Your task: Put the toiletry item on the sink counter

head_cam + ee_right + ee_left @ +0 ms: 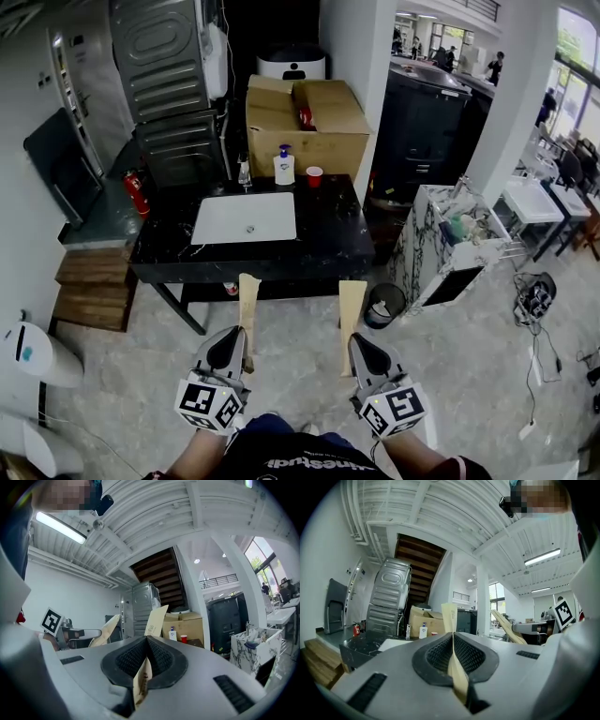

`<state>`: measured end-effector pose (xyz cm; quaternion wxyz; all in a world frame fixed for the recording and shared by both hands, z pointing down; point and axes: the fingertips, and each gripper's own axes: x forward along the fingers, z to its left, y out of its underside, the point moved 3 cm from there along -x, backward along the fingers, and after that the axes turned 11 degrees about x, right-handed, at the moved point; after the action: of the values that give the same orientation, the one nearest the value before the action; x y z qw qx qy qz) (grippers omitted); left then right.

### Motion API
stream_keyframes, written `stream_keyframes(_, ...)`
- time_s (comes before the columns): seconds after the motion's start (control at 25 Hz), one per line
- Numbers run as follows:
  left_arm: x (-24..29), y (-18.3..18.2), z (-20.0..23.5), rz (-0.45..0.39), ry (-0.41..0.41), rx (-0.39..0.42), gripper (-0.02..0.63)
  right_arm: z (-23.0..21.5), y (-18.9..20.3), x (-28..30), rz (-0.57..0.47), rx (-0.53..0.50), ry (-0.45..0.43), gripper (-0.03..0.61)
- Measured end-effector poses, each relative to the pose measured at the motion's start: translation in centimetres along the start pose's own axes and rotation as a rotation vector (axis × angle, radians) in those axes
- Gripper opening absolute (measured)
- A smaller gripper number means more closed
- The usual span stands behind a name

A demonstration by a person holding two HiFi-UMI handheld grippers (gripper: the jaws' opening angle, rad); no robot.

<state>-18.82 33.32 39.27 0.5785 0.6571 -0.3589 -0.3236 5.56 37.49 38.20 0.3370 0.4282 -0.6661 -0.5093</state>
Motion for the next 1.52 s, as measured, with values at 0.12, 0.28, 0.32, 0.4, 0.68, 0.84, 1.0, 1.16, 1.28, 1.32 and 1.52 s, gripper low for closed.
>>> stream_keyframes(0.12,1.1,0.0,-0.4,0.003,0.006,0.005,0.021,-1.1,0.0,0.2,0.004,0.003,0.006,0.038)
stream_keyframes(0.28,3.5,0.7,0.1,0.004,0.016,0.006,0.021,-2.7,0.4,1.6,0.008,0.018,0.024,0.038)
stream_keyframes(0.32,4.3,1.0,0.3,0.008,0.019,0.000,0.020,-3.0,0.5,2.1,0.012,0.022,0.030,0.038)
stream_keyframes(0.4,5.8,1.7,0.8,0.018,0.028,-0.013,0.021,-3.8,0.7,3.1,0.023,0.031,0.044,0.038)
stream_keyframes(0.68,14.6,3.3,4.5,0.008,0.064,-0.049,0.020,-7.6,-0.5,11.0,0.034,0.011,0.071,0.038)
stream_keyframes(0.84,19.9,3.4,7.5,-0.008,0.086,-0.068,0.020,-8.7,-1.8,16.9,0.048,-0.026,0.069,0.038)
stream_keyframes(1.0,24.1,3.0,10.4,-0.028,0.105,-0.097,0.020,-9.9,-3.6,21.5,0.043,-0.039,0.094,0.038)
stream_keyframes(1.16,27.1,3.2,12.4,-0.042,0.128,-0.109,0.020,-10.3,-4.8,24.6,0.043,-0.053,0.108,0.038)
stream_keyframes(1.28,28.9,3.9,13.5,-0.037,0.123,-0.135,0.020,-10.7,-4.8,26.2,0.059,-0.063,0.112,0.038)
stream_keyframes(1.32,29.5,4.1,13.7,-0.035,0.120,-0.141,0.020,-10.9,-4.8,26.7,0.065,-0.066,0.113,0.038)
stream_keyframes(1.52,32.6,5.1,14.4,-0.015,0.113,-0.148,0.020,-12.7,-4.8,29.4,0.076,-0.064,0.103,0.038)
